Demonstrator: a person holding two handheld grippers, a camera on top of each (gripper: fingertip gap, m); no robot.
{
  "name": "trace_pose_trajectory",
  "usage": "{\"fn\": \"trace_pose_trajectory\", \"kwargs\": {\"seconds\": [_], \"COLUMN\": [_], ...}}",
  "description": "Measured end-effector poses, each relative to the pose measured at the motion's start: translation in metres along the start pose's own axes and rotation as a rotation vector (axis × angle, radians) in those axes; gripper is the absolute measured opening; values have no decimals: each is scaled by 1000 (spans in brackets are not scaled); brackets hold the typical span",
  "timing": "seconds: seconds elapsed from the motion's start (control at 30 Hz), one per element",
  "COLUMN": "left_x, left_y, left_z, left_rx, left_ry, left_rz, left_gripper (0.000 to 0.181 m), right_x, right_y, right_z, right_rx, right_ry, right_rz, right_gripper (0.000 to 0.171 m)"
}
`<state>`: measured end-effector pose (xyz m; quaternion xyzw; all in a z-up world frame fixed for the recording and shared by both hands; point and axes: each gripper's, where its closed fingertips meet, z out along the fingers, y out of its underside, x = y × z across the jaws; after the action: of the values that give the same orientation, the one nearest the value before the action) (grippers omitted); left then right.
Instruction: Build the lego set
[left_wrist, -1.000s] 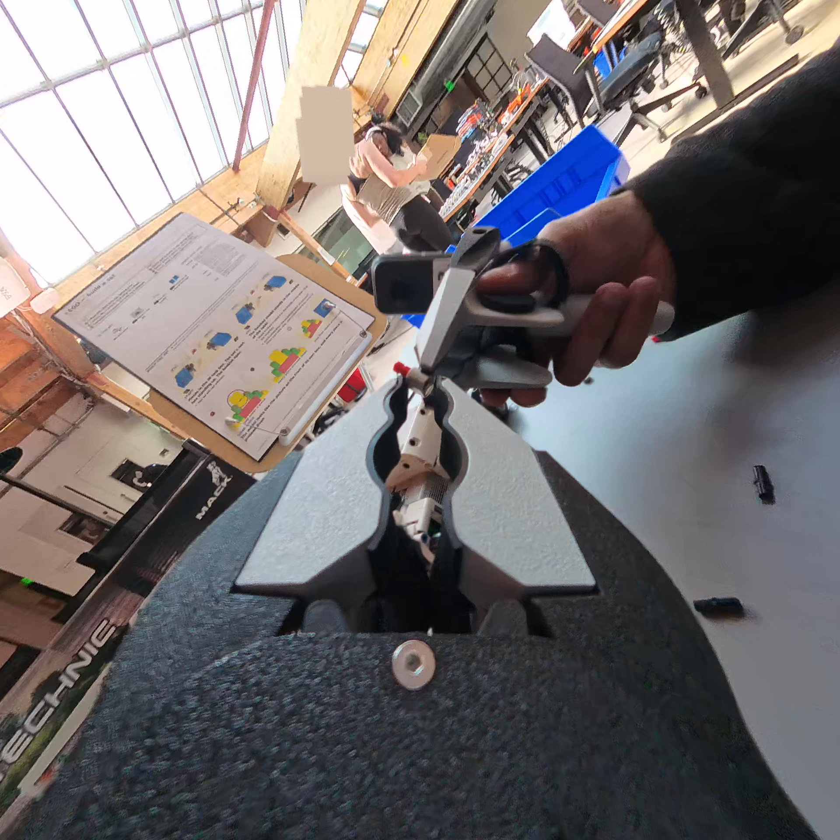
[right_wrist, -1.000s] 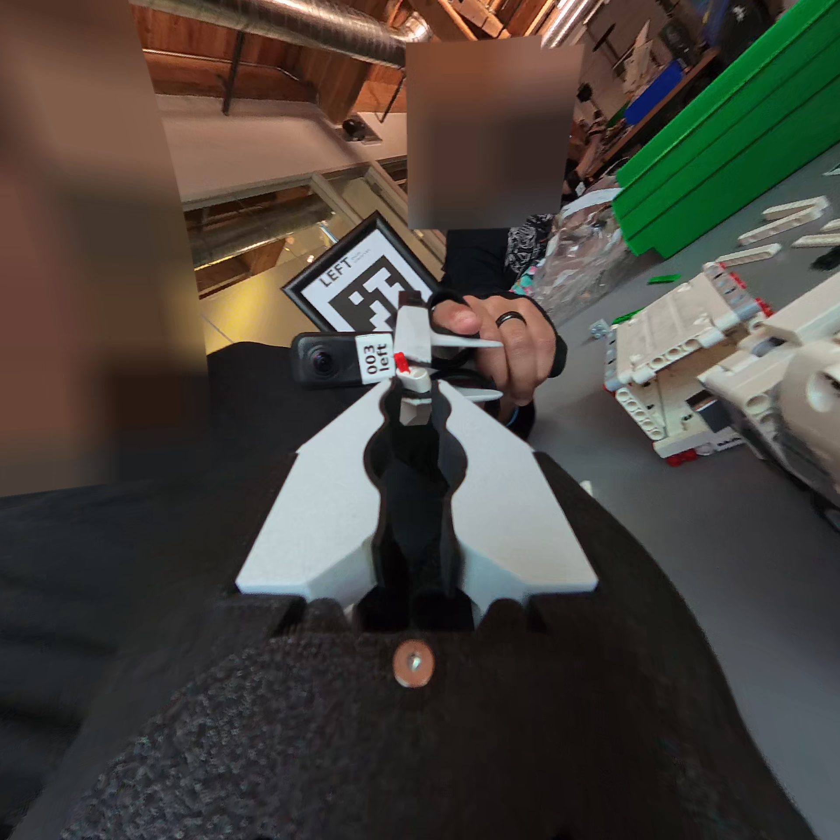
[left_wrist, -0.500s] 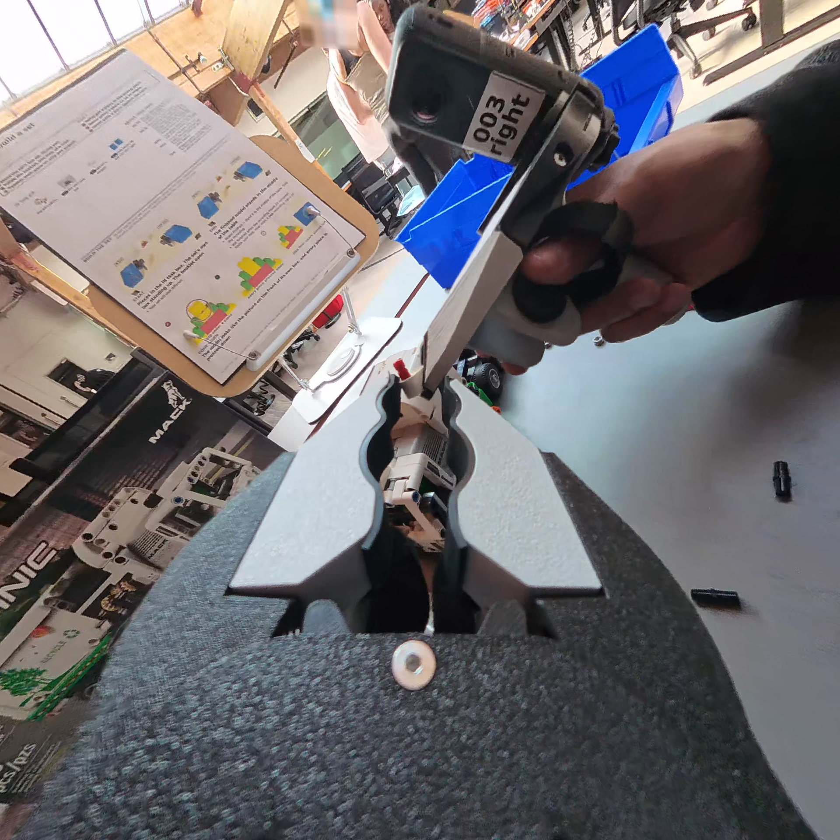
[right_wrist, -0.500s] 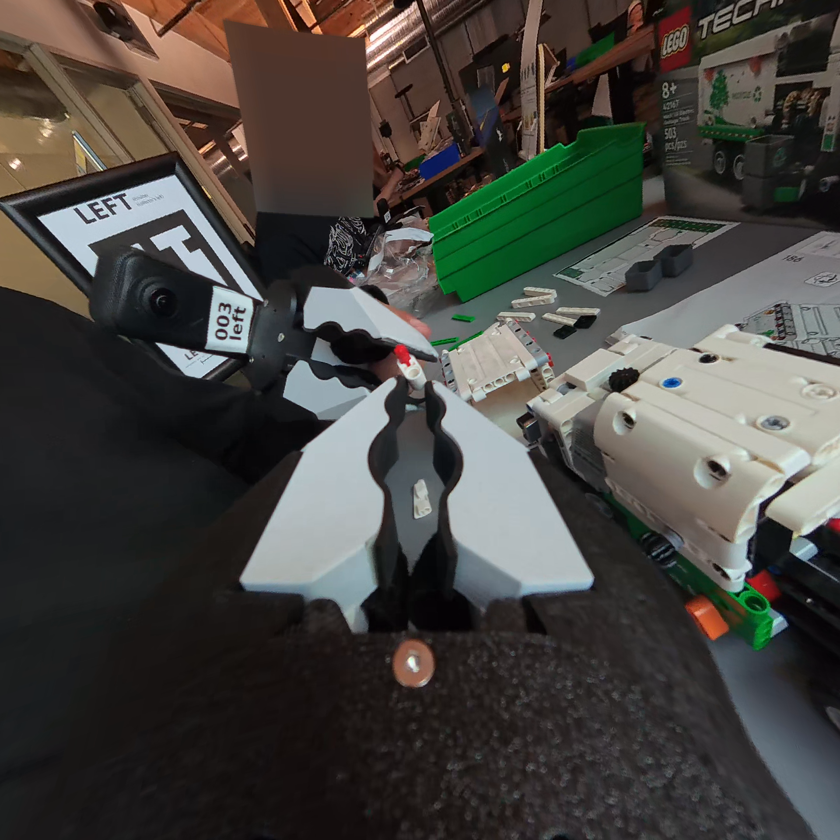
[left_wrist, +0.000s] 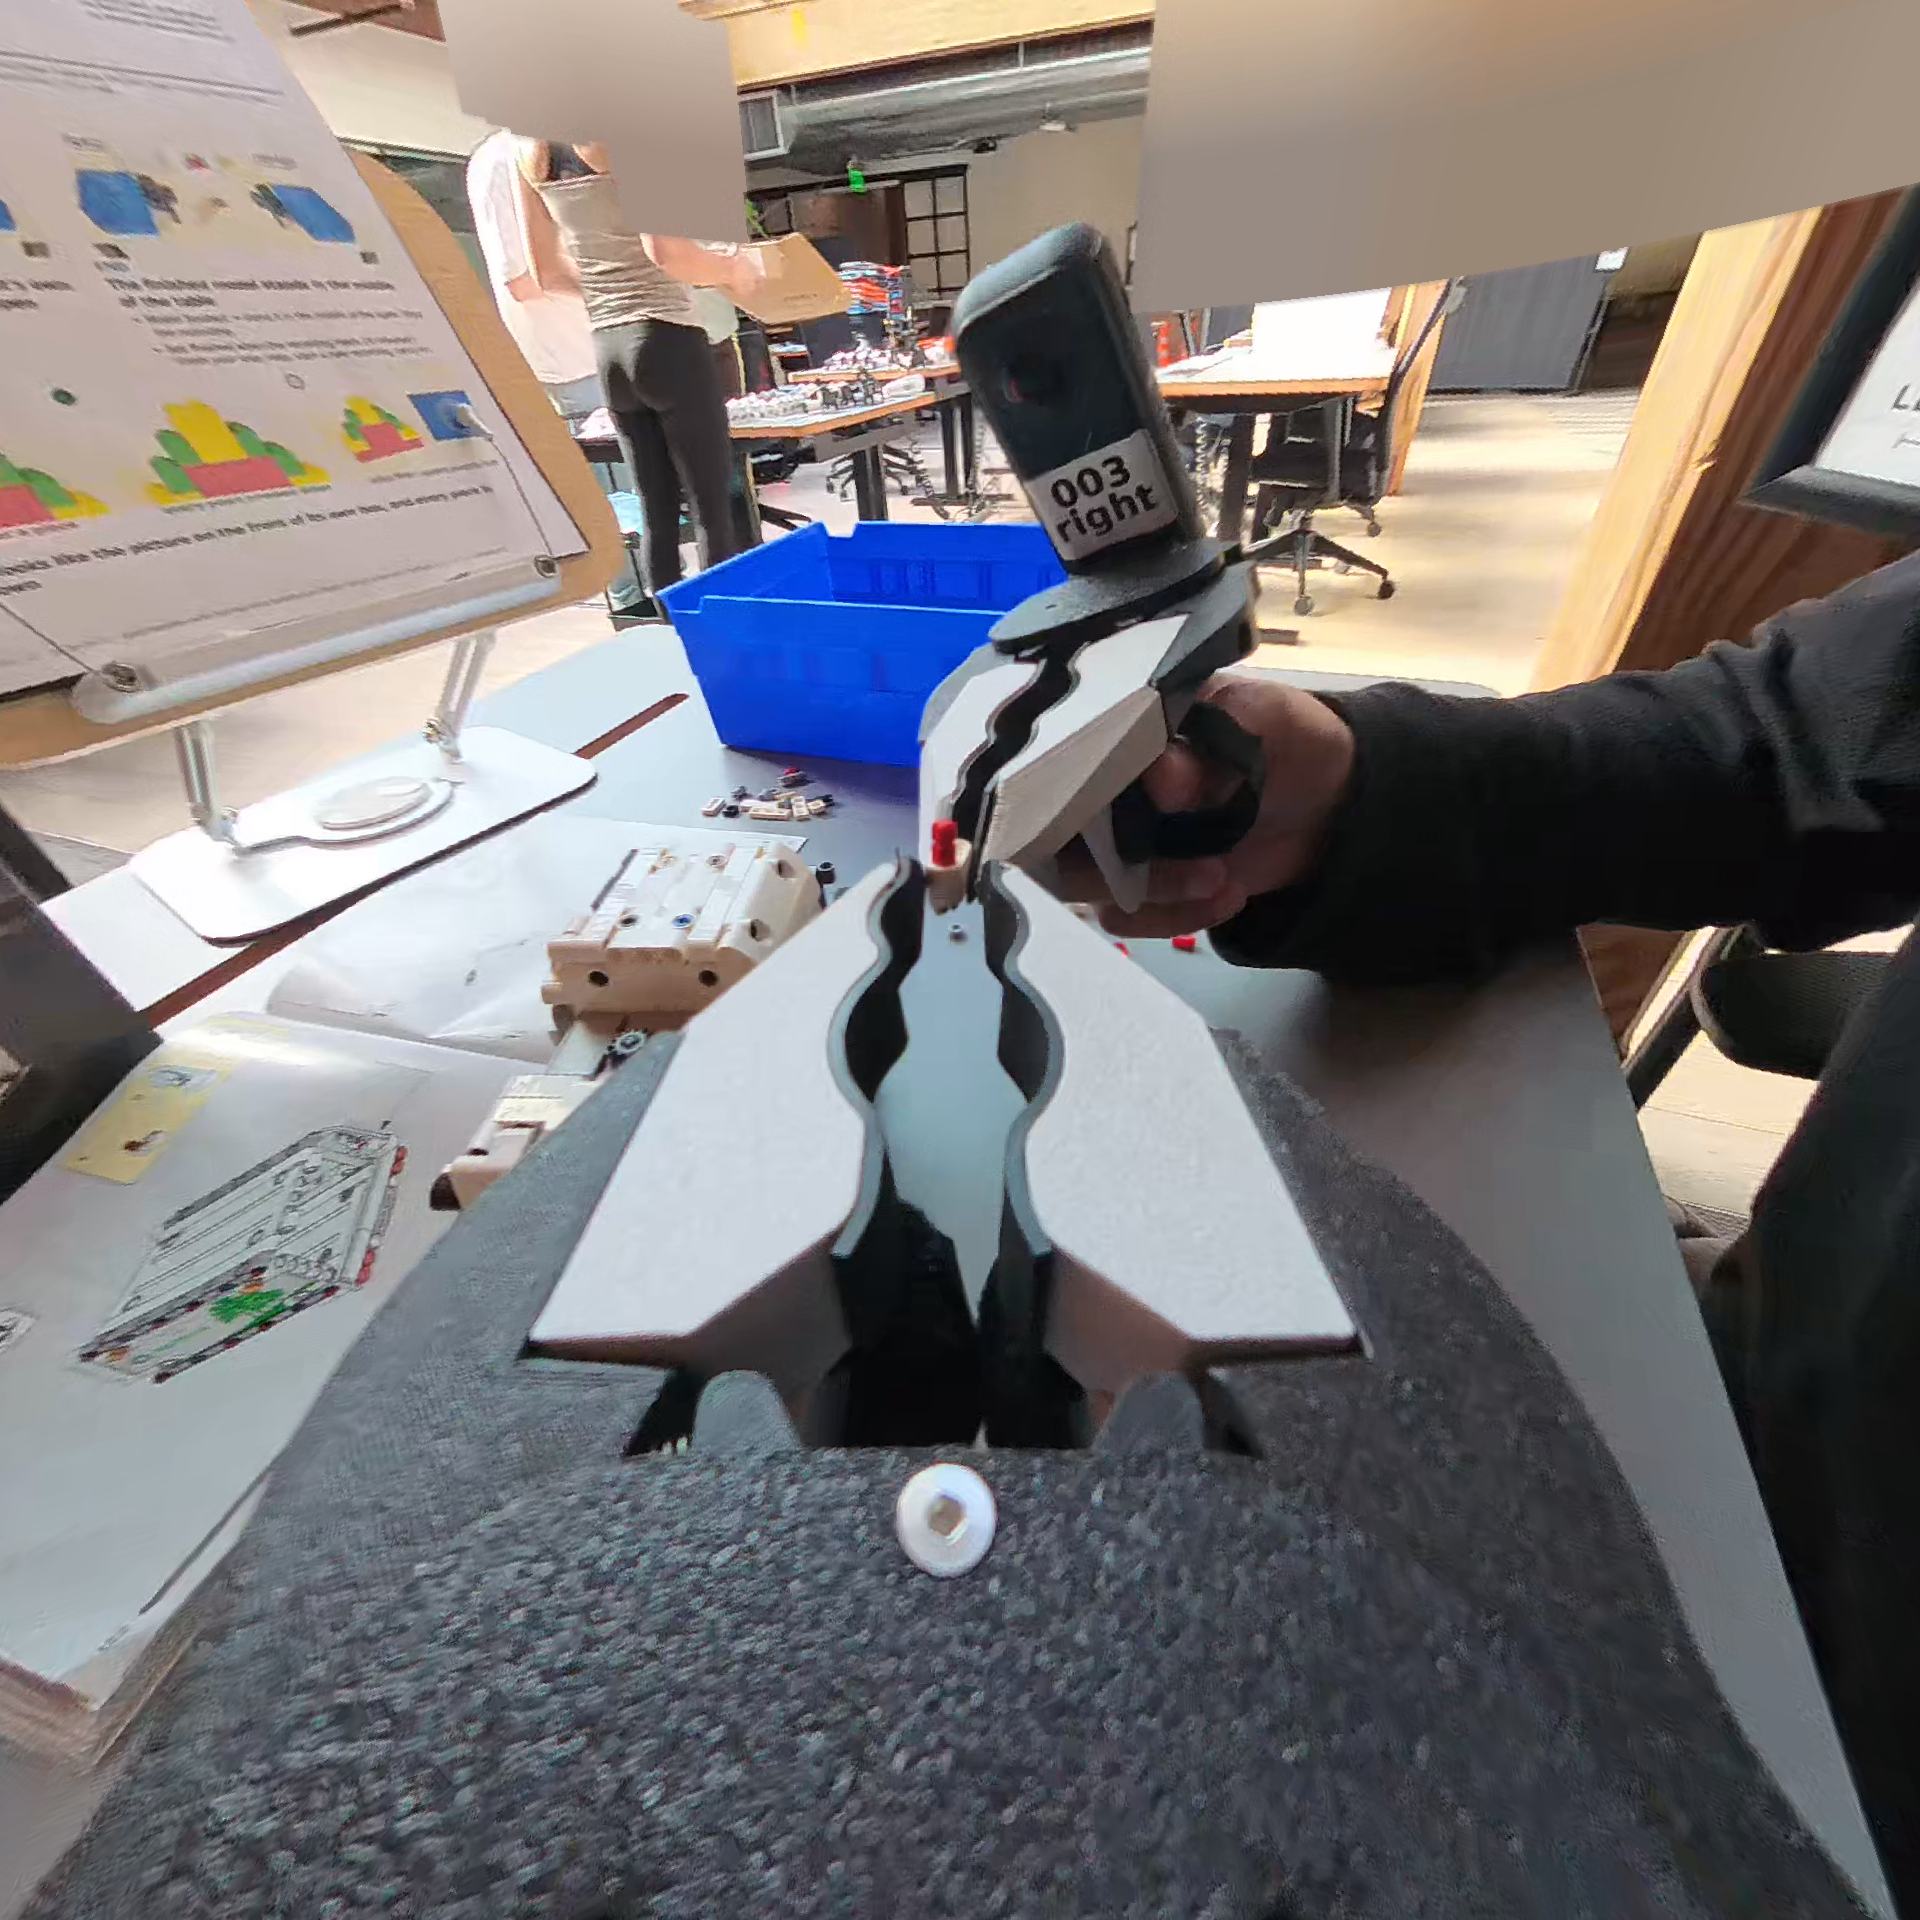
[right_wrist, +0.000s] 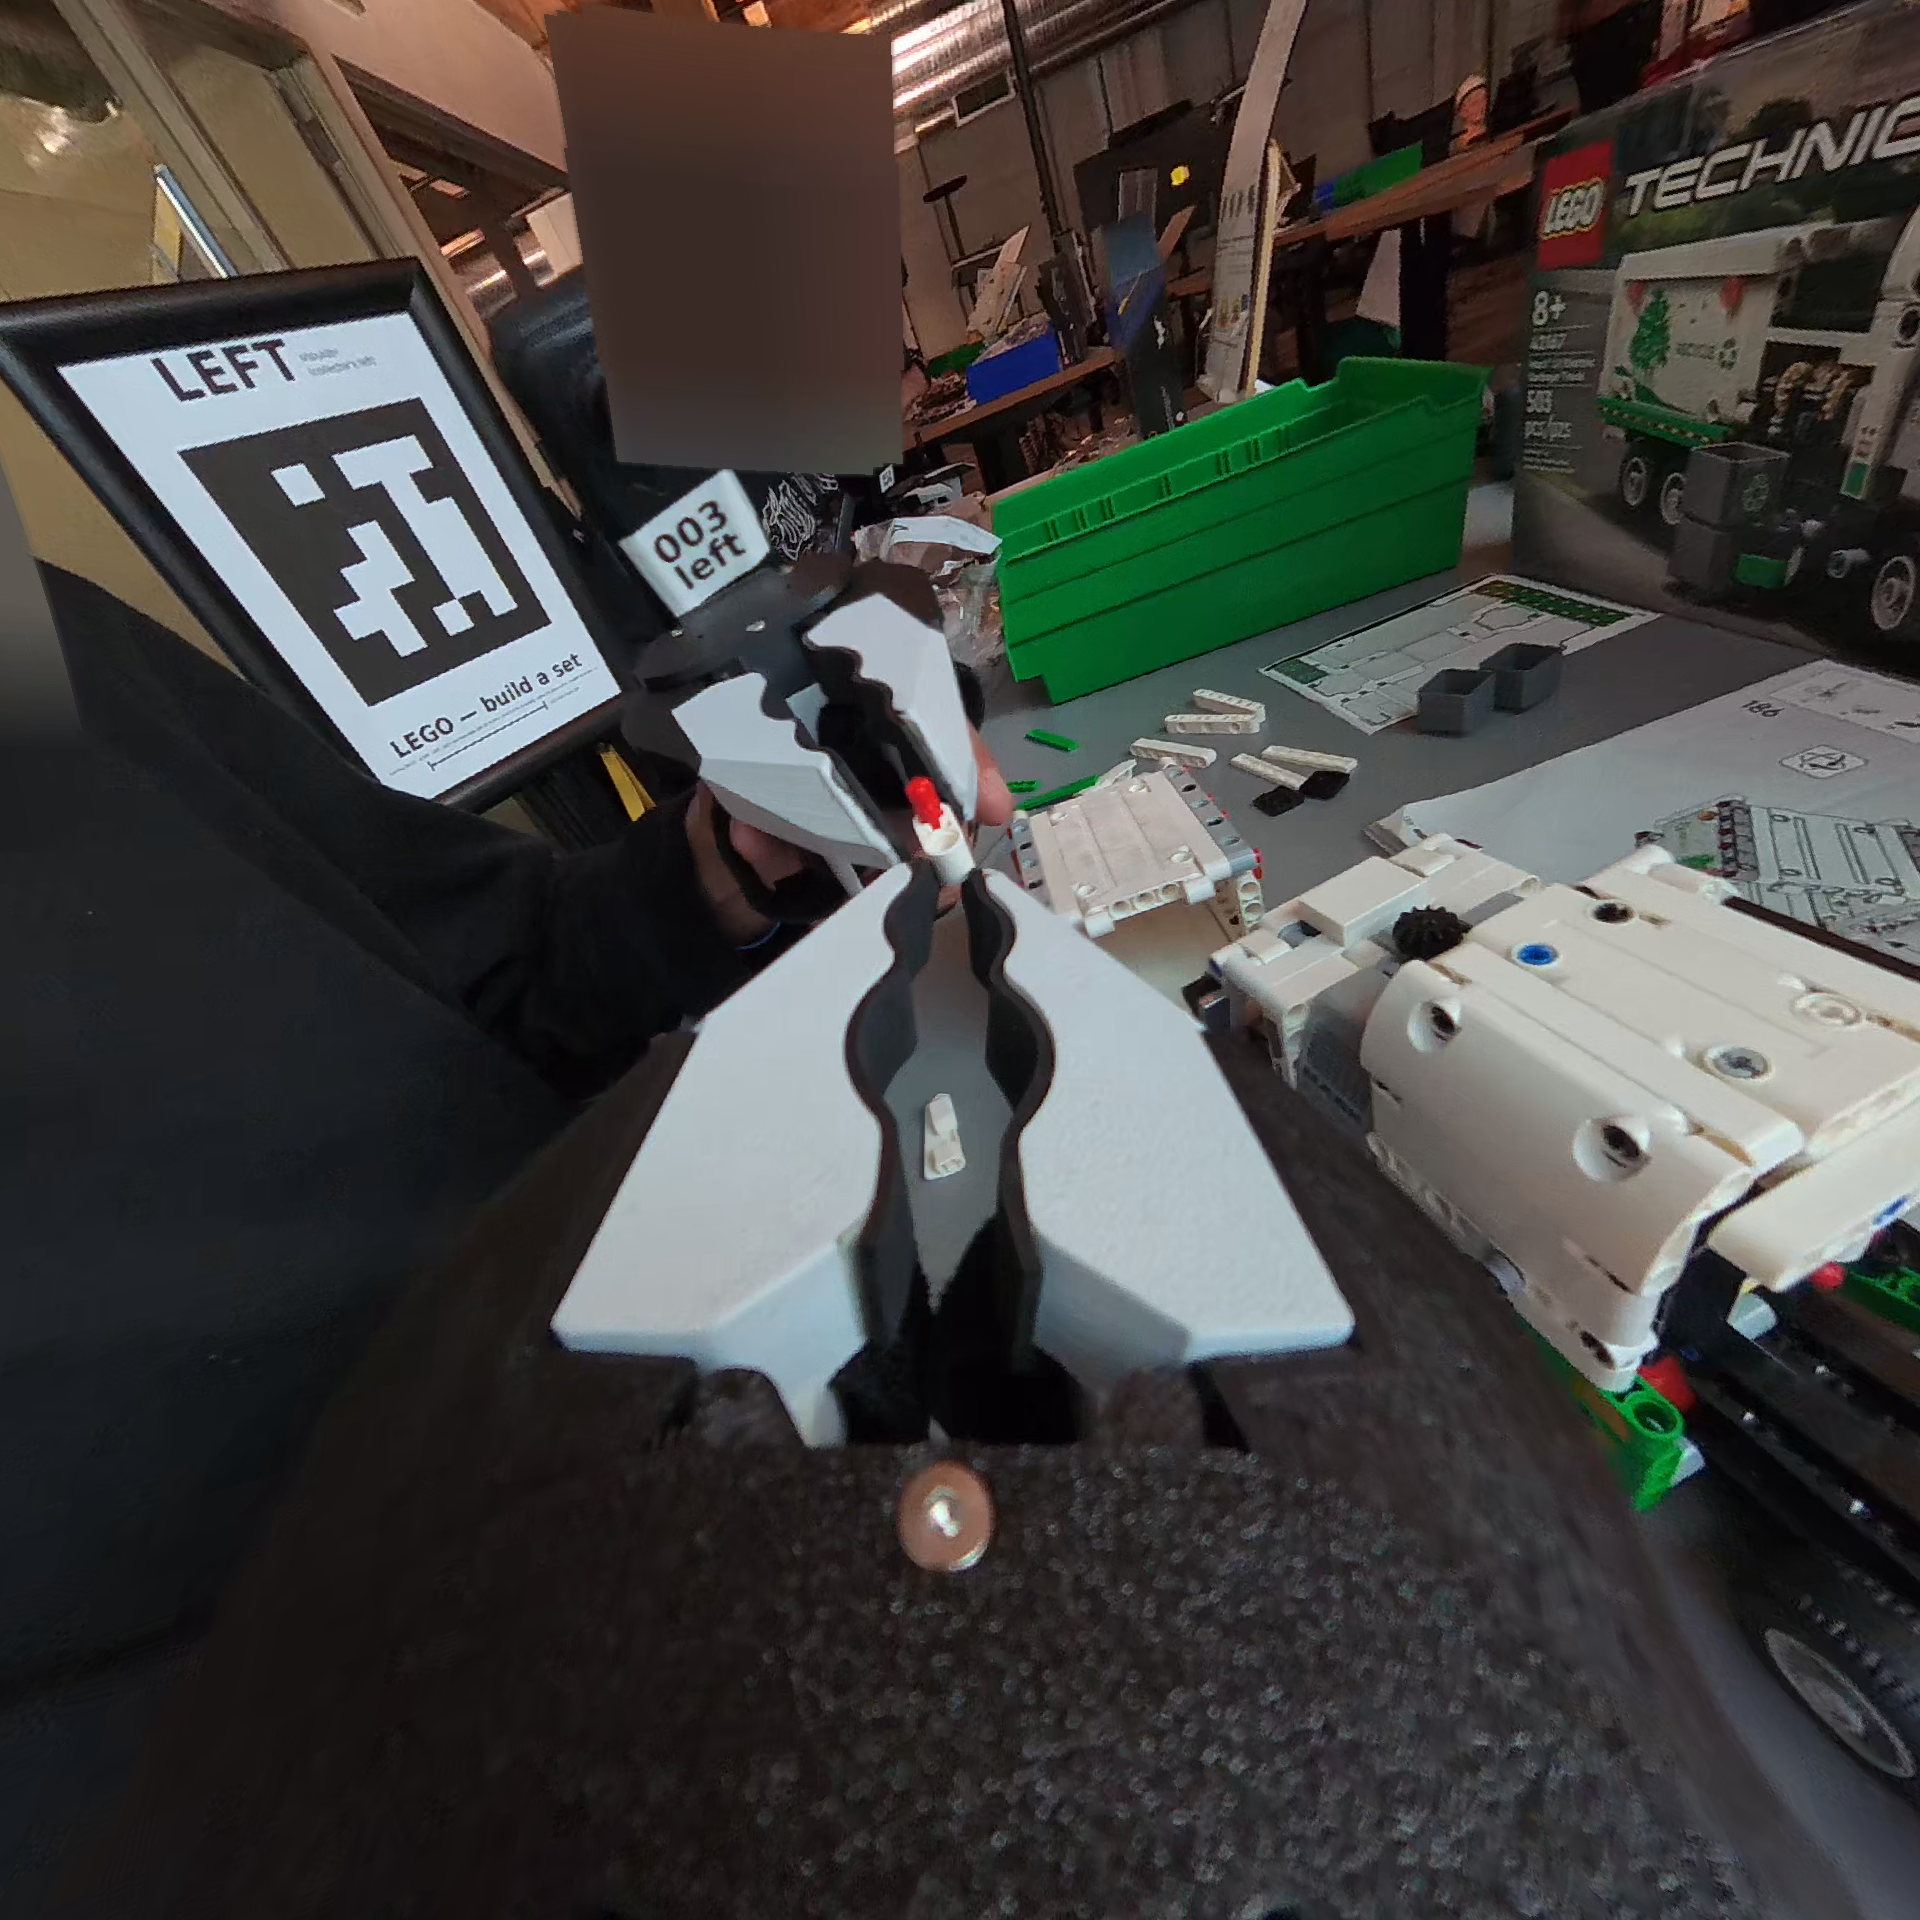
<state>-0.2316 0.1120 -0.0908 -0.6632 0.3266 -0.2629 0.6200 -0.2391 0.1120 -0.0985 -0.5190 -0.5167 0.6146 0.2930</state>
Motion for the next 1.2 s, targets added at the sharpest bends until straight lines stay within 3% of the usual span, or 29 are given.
{"fn": "trace_pose_trajectory", "kwargs": {"seconds": [0.27, 0.5, 1.2], "left_x": [13, 22, 25], "left_y": [-3, -15, -15], "left_z": [-2, -8, -8], "left_rx": [22, 87, 82], "left_ry": [115, 247, 273], "left_rz": [-86, -239, -262], "left_gripper": [5, 4, 4], "right_x": [-15, -26, -33], "right_y": [2, -7, -9], "right_z": [-2, -4, -3], "right_rx": [-36, 17, 70], "right_ry": [-113, -130, -181], "right_rz": [25, -89, -69], "right_gripper": [5, 11, 5]}}
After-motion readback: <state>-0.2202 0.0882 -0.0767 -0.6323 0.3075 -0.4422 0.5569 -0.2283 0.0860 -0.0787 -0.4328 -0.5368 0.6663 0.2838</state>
